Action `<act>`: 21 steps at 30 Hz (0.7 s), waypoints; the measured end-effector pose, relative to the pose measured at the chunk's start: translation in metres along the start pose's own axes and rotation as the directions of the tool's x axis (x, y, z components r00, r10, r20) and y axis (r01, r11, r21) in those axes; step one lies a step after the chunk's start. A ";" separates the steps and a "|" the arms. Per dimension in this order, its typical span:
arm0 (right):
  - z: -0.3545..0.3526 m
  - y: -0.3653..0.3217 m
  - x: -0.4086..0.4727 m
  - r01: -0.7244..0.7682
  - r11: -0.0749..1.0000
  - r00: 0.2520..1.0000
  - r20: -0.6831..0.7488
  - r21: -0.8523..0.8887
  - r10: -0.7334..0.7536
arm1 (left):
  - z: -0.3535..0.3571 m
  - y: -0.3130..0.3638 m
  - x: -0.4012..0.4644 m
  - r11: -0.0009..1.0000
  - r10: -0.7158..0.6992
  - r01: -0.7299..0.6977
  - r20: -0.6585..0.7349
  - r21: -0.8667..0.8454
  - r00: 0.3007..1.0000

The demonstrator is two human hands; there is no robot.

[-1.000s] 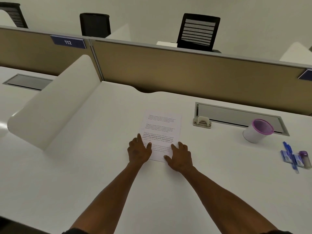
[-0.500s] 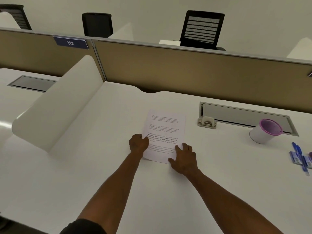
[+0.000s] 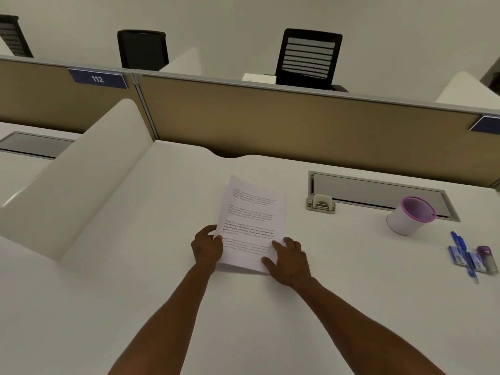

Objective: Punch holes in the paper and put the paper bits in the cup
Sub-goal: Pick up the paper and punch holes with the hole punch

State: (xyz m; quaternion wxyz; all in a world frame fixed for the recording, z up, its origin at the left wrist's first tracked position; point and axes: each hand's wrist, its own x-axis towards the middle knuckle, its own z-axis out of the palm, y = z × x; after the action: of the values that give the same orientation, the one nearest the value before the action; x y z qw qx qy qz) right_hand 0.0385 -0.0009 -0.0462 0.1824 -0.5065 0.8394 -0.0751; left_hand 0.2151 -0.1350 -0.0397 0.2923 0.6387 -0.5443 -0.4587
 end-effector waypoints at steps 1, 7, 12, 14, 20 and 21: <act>-0.005 0.001 0.002 -0.008 0.999 1.000 -0.006 0.050 0.008 | -0.001 -0.001 0.000 0.999 -0.017 0.017 -0.002 -0.033 1.000; -0.057 0.006 0.035 -0.010 0.934 0.981 -0.179 0.358 0.079 | -0.014 -0.005 0.001 0.976 -0.027 0.046 0.089 -0.213 0.996; -0.116 0.010 0.078 0.117 0.950 0.931 -0.366 0.289 -0.003 | -0.024 -0.003 0.001 0.955 -0.023 0.078 0.194 -0.285 0.981; -0.138 0.013 0.094 0.124 0.968 0.927 -0.373 0.219 -0.034 | -0.027 -0.001 0.000 0.954 0.003 0.072 0.250 -0.290 0.968; -0.179 0.022 0.121 0.048 0.995 0.999 0.002 0.086 -0.049 | -0.031 0.009 0.001 0.970 0.080 0.016 0.378 -0.244 0.923; -0.180 0.025 0.122 0.038 0.995 0.998 0.044 0.091 -0.042 | -0.032 0.011 0.002 0.972 0.095 0.002 0.399 -0.236 0.912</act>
State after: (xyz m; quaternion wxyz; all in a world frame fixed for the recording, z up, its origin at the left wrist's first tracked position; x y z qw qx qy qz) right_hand -0.1018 -0.1065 0.0843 0.2225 -0.5159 0.8206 -0.1048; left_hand 0.2391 -0.1433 -0.0177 0.2557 0.4774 -0.5510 -0.6349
